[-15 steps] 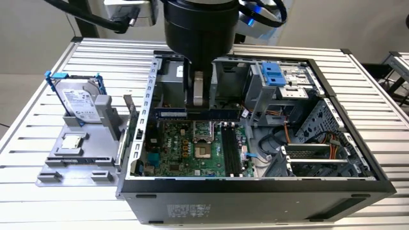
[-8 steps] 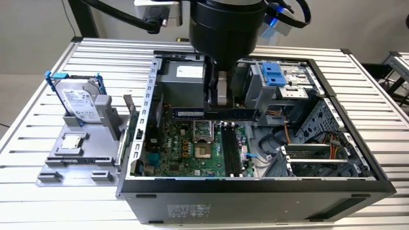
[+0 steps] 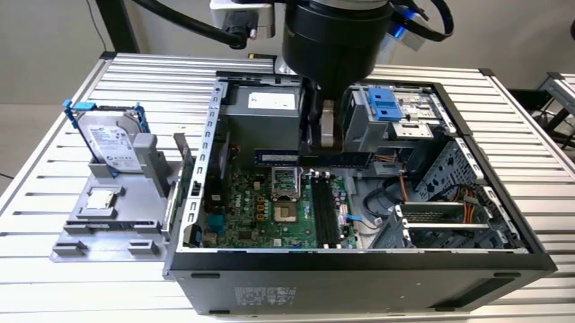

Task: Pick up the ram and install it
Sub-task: 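Pick up the ram and move it above insertion slot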

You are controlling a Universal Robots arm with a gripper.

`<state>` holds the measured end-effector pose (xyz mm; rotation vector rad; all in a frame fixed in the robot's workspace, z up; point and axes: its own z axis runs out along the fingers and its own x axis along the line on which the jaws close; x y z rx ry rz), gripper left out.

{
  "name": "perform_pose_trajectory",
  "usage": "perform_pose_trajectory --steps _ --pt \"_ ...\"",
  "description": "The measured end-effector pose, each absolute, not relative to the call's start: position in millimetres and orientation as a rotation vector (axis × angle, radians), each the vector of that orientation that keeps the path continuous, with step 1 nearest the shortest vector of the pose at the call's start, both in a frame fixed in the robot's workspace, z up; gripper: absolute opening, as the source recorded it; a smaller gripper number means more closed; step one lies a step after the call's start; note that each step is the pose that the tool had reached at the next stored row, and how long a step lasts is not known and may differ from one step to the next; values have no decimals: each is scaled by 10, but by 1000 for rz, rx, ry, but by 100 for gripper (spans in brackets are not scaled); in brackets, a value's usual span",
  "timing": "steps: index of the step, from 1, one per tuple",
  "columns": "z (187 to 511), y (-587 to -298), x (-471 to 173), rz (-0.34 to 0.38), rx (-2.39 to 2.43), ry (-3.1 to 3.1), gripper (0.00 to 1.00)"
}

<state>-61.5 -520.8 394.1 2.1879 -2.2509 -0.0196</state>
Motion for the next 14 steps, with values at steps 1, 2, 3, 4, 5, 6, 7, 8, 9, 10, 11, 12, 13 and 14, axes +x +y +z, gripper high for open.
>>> perform_pose_trajectory --steps 1,2,3,4,5,6,7,8,9,10,11,12,13,14 --pt "3940 -5208 -607 -26 2187 -2257 0" --pt "3940 -5208 -600 -32 2187 -2263 0" --pt "3938 -5208 -593 -40 2187 -2269 0" --pt "3938 -5207 -582 -45 2186 -2274 0" --pt "3937 -5206 -565 -46 2184 -2277 0" --pt "3937 -5205 -548 -47 2182 -2280 0" --pt "3936 -5204 -531 -48 2180 -2283 0" --pt "3936 -5202 -513 -48 2178 -2285 0" --pt "3936 -5202 -495 -49 2176 -2288 0" --pt "3935 -5202 -480 -50 2173 -2292 0" --pt "3933 -5201 -466 -51 2170 -2296 0" --pt "3933 -5200 -452 -52 2166 -2300 0" --pt "3932 -5199 -437 -53 2162 -2305 0" --pt "3930 -5198 -423 -54 2159 -2308 0"
